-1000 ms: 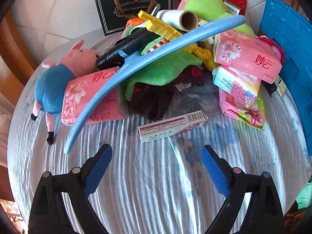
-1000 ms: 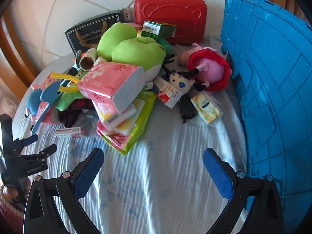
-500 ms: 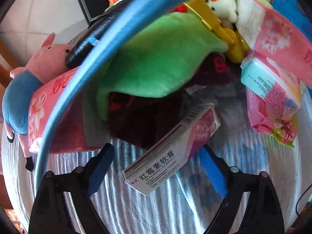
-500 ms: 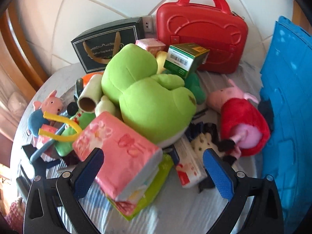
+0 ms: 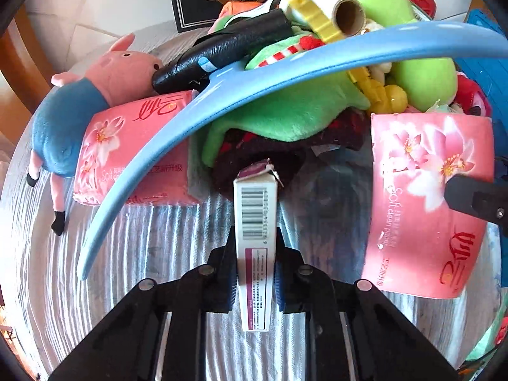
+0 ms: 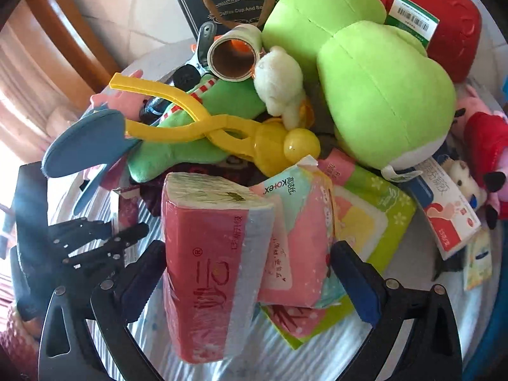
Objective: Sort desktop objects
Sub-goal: 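Grasp a small pink box with the left tool while the right tool grasps a pink tissue pack, then lift the pink box and tissue pack and carry them toward the crate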
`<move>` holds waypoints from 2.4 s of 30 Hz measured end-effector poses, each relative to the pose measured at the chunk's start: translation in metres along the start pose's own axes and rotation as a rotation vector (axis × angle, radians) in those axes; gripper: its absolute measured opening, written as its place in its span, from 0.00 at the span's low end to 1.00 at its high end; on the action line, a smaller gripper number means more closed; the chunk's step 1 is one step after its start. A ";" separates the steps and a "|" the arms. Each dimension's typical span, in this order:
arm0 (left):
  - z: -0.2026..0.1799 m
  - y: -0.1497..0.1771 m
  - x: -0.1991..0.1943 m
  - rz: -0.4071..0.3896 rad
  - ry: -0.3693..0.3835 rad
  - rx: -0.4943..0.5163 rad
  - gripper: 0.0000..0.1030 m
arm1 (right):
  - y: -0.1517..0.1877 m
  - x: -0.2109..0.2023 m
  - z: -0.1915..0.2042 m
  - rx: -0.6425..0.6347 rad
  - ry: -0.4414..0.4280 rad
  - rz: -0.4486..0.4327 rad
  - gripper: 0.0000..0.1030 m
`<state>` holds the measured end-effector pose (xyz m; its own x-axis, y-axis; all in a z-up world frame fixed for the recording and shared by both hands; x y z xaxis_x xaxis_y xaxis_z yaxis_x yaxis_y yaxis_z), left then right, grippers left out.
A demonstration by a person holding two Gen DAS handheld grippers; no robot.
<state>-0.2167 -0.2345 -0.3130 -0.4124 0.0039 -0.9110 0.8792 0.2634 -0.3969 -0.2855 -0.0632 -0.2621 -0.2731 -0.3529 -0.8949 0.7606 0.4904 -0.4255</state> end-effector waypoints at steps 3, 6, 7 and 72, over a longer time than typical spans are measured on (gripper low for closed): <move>-0.004 0.005 -0.020 -0.032 0.030 0.011 0.18 | 0.011 -0.016 0.001 0.027 0.027 -0.005 1.00; -0.006 0.008 -0.031 -0.054 0.039 0.032 0.18 | 0.023 -0.032 0.007 0.053 0.005 -0.030 1.00; -0.006 0.008 -0.032 -0.058 0.041 0.036 0.18 | 0.026 -0.034 0.009 0.061 -0.011 -0.036 1.00; -0.409 0.050 -0.329 -0.632 0.459 0.386 0.17 | 0.181 -0.459 -0.104 0.251 0.829 -0.672 0.50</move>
<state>-0.1346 0.1720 0.0125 -0.8327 0.3781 -0.4046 0.4378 0.0021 -0.8991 -0.0836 0.2704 0.0574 -0.9167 0.2043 -0.3433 0.3811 0.1891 -0.9050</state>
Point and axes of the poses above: each gripper's, at about its wrist camera, not at the fingertips, and x roughly the way its jaws point, z to its left, y to its underside, the point moved 5 cm from there along x, roughly the way its jaws point, and after that the axes turned 10 degrees about -x, right-handed, at the moved point
